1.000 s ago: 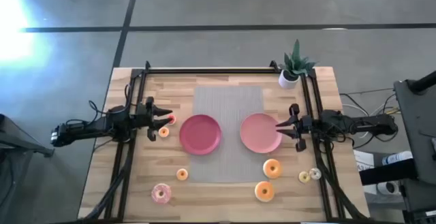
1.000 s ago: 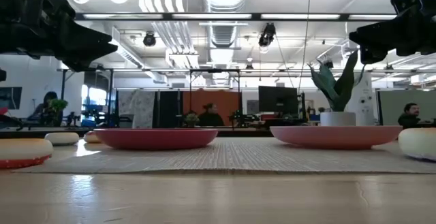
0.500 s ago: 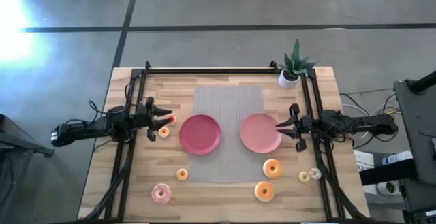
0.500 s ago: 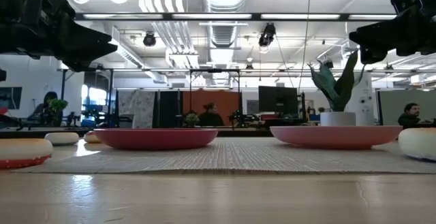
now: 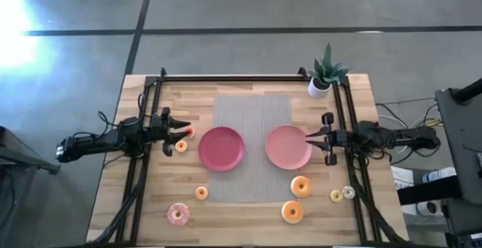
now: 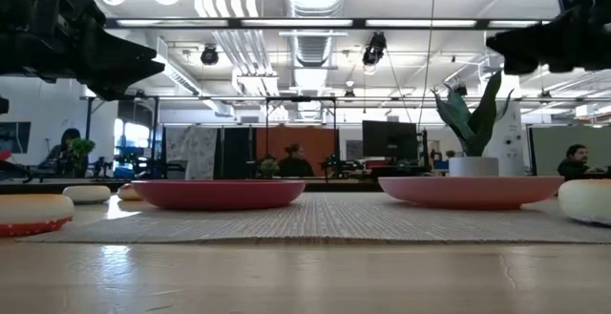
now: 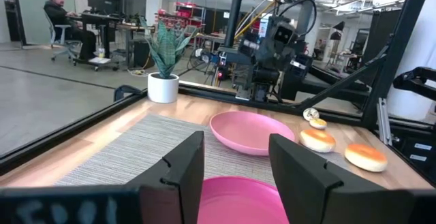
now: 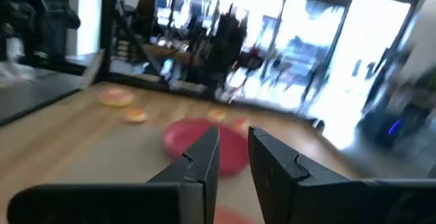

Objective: Pick & Place donuts
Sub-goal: Put the small white donut on the light pink plate

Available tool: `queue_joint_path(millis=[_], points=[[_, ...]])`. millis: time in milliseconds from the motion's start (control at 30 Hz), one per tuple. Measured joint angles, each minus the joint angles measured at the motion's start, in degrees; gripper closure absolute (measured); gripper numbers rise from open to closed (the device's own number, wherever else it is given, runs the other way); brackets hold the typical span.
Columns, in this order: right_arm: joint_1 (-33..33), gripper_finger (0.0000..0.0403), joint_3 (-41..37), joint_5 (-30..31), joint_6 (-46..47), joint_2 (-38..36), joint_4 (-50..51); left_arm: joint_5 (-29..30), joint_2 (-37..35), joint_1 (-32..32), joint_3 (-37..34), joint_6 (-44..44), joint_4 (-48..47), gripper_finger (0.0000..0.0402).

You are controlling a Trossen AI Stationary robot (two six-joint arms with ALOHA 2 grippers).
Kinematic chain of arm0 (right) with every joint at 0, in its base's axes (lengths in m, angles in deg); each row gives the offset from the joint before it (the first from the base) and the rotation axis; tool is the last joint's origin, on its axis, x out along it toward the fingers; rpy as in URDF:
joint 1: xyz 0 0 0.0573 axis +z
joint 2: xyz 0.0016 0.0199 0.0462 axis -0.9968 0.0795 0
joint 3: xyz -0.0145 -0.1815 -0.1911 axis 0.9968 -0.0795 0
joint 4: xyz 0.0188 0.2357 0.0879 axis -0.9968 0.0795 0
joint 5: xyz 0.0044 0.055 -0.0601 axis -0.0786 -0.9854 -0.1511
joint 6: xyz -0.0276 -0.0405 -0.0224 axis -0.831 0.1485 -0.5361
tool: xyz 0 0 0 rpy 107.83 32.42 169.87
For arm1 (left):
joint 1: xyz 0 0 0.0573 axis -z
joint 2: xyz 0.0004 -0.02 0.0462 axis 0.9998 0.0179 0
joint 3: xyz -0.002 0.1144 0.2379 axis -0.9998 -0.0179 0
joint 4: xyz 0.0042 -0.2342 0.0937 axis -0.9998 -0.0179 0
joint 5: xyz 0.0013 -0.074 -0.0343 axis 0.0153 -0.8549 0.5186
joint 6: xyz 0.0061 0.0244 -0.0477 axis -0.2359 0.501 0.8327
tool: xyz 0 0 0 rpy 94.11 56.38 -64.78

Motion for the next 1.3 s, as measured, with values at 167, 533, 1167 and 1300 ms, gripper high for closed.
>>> queue_joint_path(millis=[167, 533, 1167, 1300], points=[[0.2, 0.0335, 0.0, -1.3, 10.1, 1.4, -7.9, 0.0, 0.0, 0.0, 0.0, 0.0, 0.0, 0.0262], [0.2, 0.0335, 0.0, -1.0, 70.4, 2.9, -7.6, 0.2, 0.0, 0.0, 0.0, 0.0, 0.0, 0.0262], [0.2, 0.0322, 2.0, -8.3, 87.4, 13.1, -3.0, 0.2, 0.0, 0.0, 0.0, 0.0, 0.0, 0.0262], [0.2, 0.0301, 10.2, -14.9, 79.5, 22.6, 9.7, 0.2, 0.0, 0.0, 0.0, 0.0, 0.0, 0.0262]])
